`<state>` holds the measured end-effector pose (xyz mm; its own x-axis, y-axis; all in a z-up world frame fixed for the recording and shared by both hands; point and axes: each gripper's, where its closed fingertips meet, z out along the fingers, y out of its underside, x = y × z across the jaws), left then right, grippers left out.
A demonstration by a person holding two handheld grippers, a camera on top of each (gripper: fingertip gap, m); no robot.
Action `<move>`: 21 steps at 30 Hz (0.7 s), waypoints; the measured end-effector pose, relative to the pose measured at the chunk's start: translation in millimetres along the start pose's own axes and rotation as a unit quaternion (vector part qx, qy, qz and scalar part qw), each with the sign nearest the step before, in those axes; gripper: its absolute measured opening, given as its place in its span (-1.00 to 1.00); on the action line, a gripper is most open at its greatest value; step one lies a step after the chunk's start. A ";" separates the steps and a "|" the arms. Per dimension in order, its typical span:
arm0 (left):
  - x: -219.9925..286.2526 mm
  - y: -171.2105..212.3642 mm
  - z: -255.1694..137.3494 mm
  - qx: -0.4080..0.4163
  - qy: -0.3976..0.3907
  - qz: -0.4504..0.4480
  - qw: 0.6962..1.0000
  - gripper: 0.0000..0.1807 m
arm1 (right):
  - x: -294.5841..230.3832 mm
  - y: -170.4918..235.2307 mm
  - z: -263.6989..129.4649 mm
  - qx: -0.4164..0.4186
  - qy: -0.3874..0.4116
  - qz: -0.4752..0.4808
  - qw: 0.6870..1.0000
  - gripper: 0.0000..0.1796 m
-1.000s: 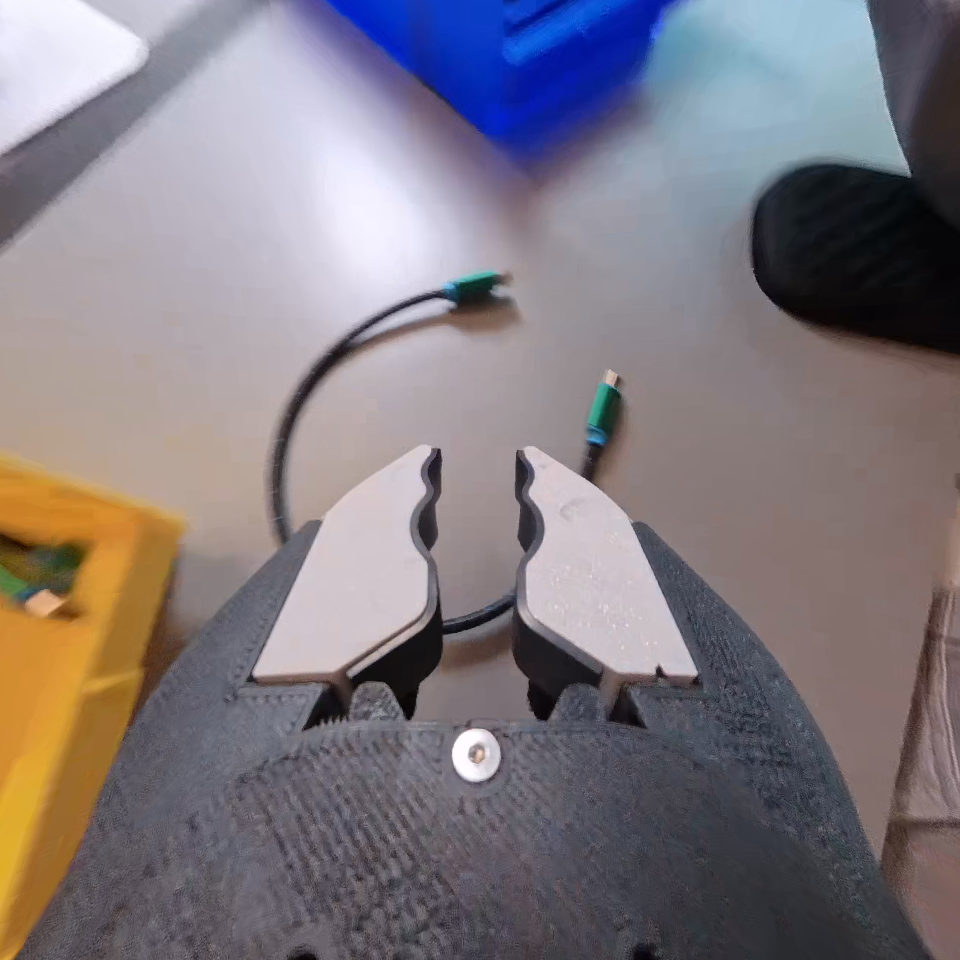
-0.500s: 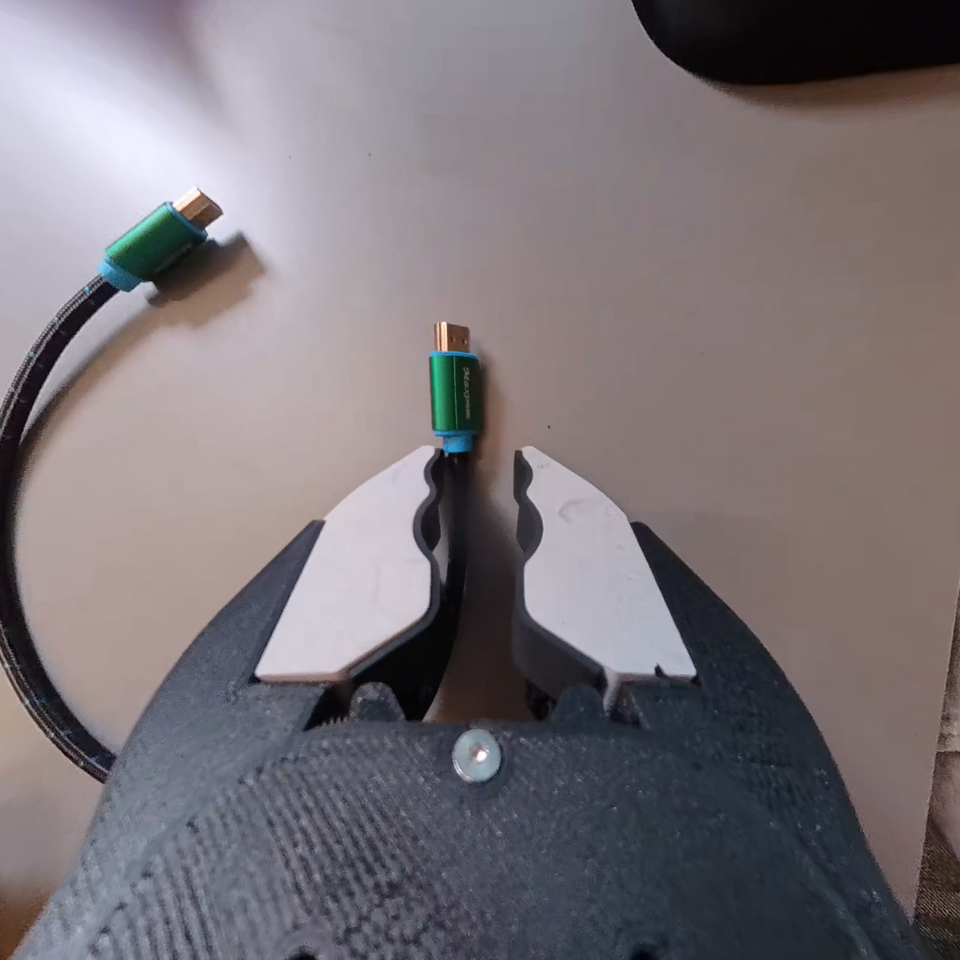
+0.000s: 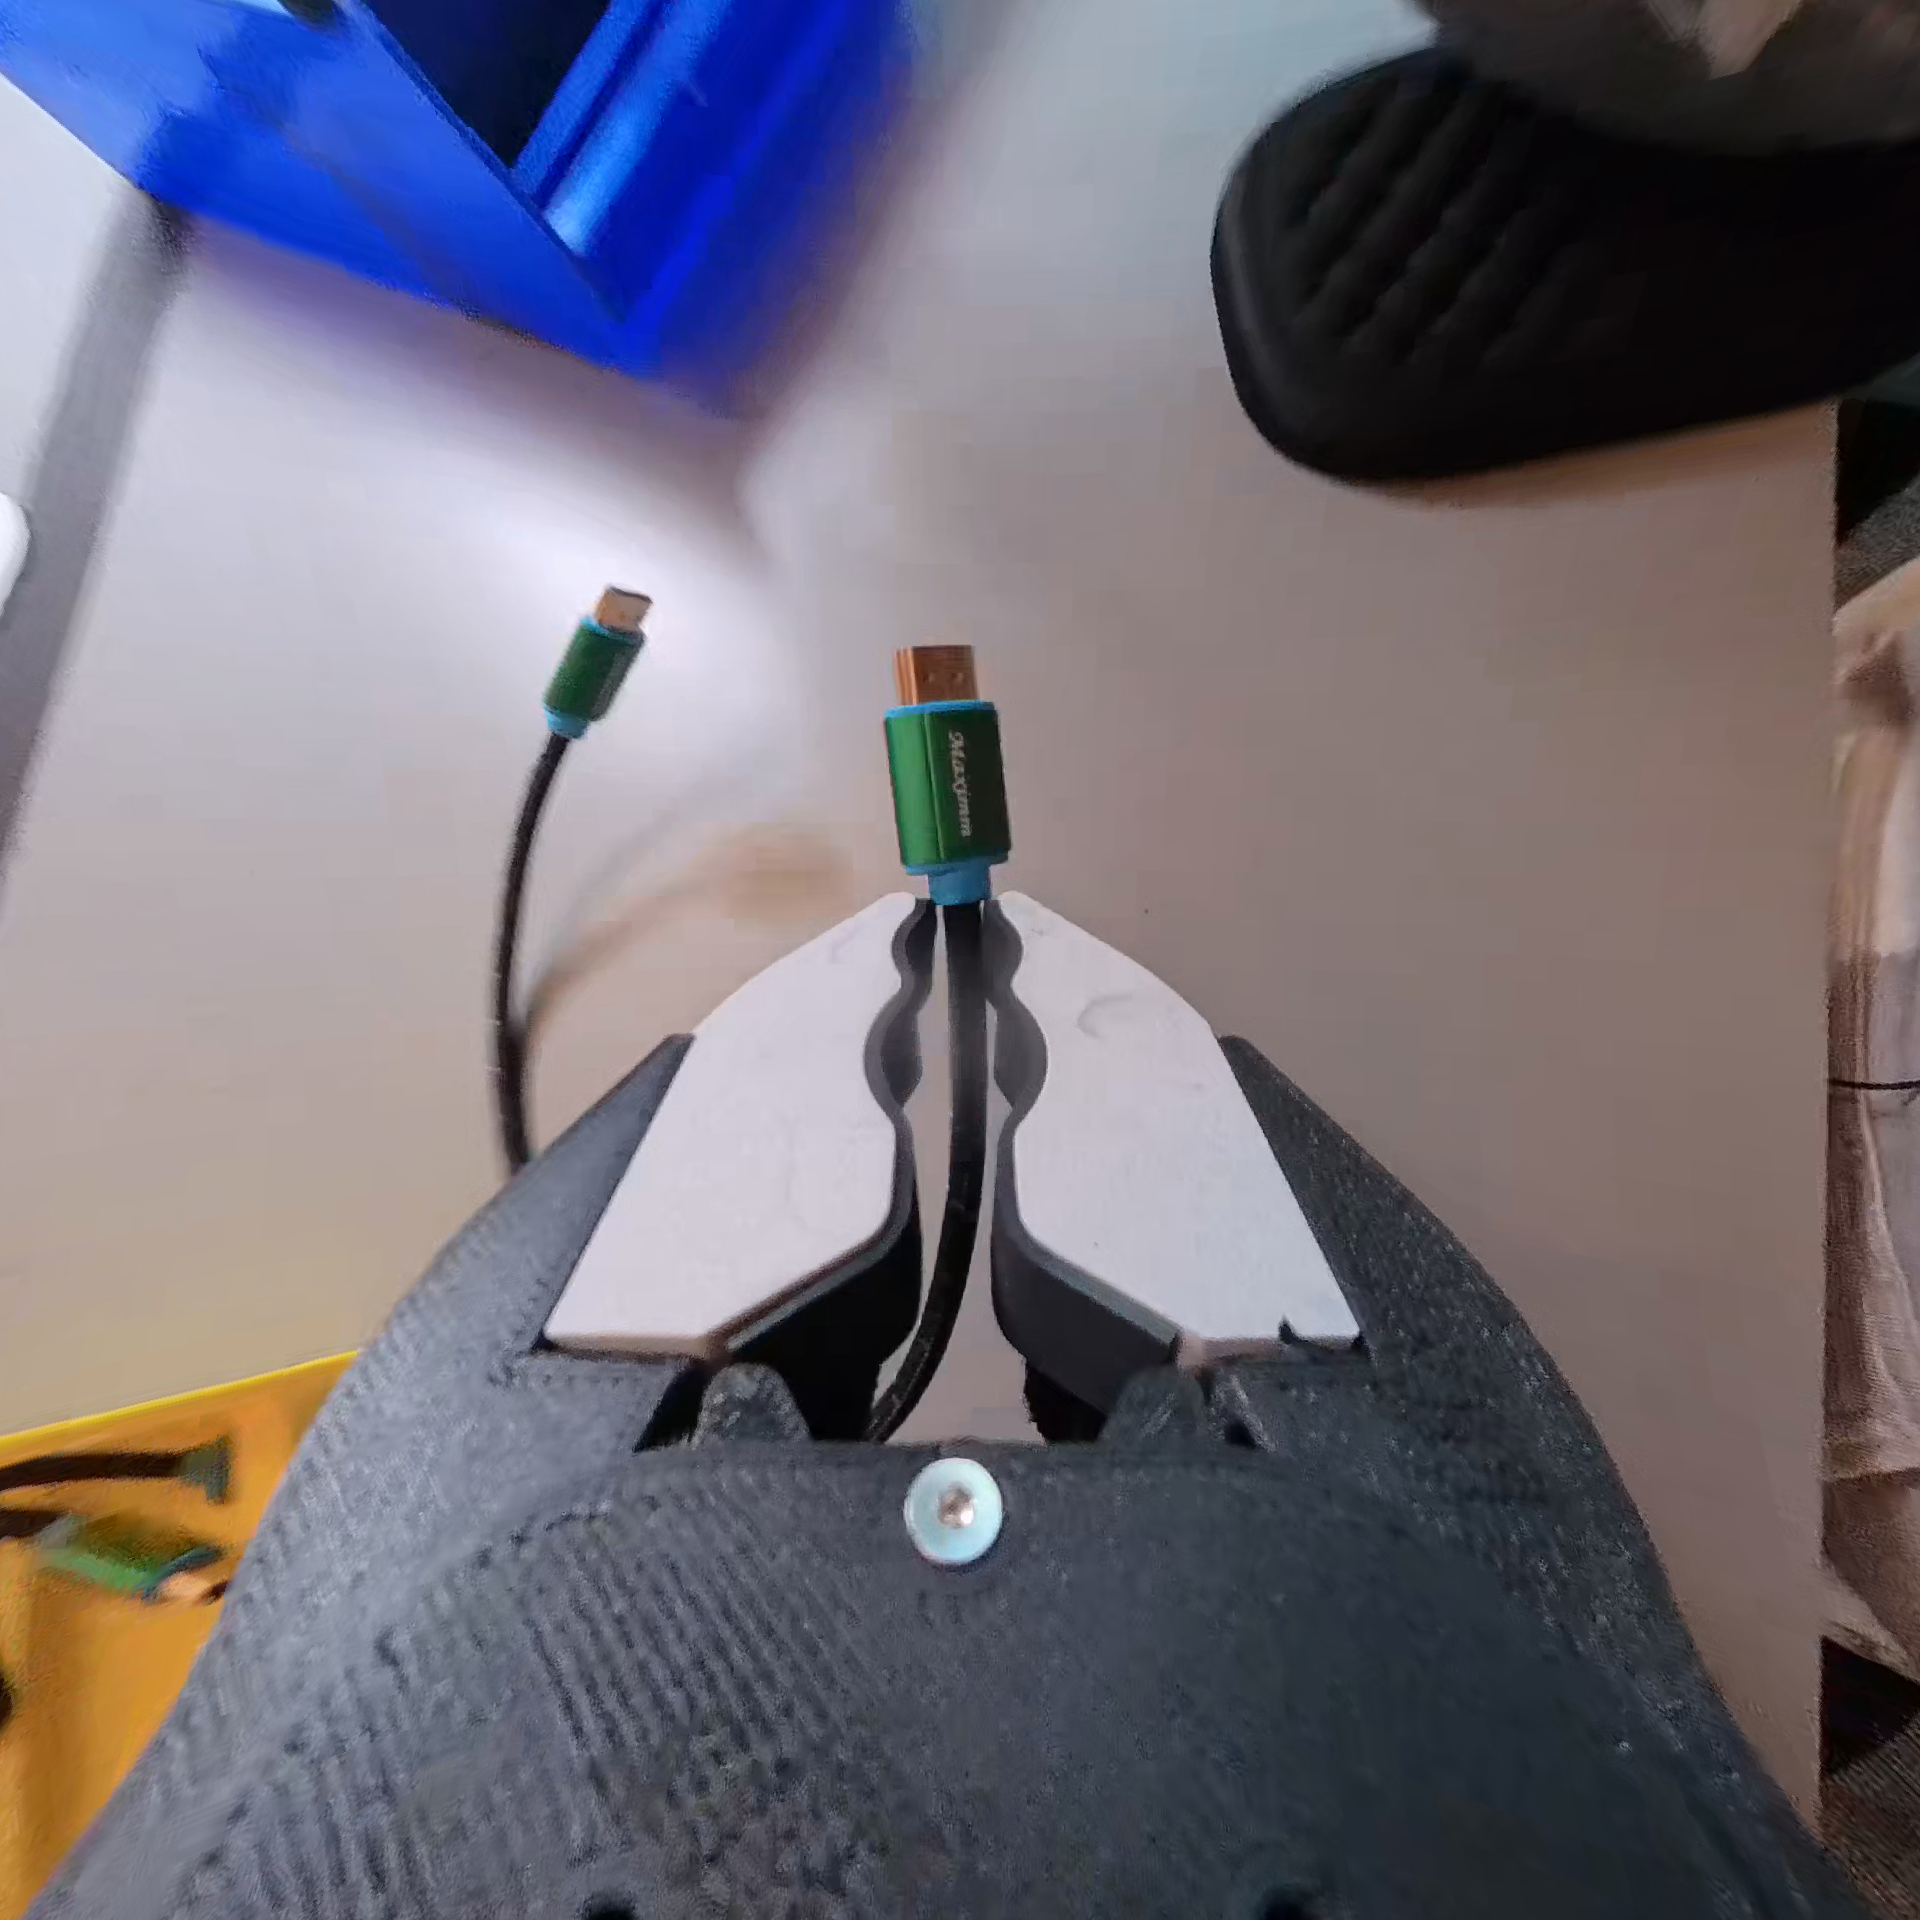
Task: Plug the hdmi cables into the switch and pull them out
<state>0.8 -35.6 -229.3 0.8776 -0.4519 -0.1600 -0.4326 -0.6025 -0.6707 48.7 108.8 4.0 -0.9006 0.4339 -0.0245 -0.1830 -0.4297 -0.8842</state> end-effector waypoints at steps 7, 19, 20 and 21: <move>16.3 -80.3 -87.0 0.157 0.091 -0.018 0.983 -0.92 | -4.6 -3.1 1.9 -0.002 0.000 -0.006 1.000 -0.71; -23.9 2.3 25.3 0.017 0.219 -0.258 0.941 -0.92 | -5.7 0.7 5.2 -0.025 0.012 -0.014 1.000 -0.71; -26.3 10.7 38.9 0.005 0.207 -0.259 0.943 -0.92 | -4.4 1.3 4.5 -0.027 0.015 -0.014 0.999 -0.71; -29.1 17.9 50.8 -0.006 0.194 -0.259 0.946 -0.92 | -2.8 2.0 3.7 -0.029 0.018 -0.013 0.999 -0.71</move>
<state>-21.9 0.2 -273.4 0.8313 -0.3002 0.4679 0.0302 -0.8161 -0.5771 49.4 103.8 4.1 -0.8805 0.4737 -0.0166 -0.1829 -0.3717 -0.9102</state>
